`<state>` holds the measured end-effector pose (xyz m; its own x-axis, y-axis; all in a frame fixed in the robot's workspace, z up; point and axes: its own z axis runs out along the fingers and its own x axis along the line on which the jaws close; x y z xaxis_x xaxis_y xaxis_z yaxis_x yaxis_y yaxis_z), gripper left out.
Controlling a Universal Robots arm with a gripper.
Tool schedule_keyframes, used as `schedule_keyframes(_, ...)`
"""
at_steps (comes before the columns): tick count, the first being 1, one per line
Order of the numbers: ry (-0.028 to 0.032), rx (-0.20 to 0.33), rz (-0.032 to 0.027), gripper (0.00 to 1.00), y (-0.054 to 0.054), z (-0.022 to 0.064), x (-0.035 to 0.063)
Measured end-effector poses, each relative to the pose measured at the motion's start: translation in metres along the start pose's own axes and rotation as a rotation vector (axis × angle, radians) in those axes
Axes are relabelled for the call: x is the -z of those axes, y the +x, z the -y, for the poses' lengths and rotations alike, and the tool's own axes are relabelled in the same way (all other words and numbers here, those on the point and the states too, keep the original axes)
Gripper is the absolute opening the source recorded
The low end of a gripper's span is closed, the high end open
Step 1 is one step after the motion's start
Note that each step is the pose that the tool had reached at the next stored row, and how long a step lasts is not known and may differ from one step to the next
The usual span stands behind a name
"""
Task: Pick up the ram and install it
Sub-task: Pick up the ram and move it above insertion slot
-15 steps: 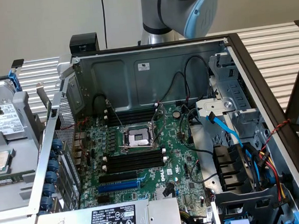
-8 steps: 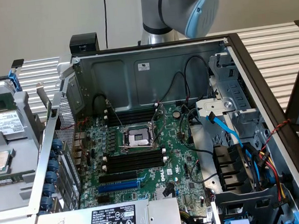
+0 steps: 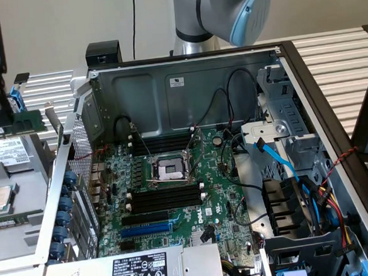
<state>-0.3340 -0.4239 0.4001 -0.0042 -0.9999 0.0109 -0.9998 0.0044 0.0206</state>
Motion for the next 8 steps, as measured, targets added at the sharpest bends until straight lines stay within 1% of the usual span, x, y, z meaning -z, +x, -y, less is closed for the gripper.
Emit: schedule_keyframes(8, 0.0000, 0.000, 0.0000, 0.12, 0.000, 0.0364, 0.0007)
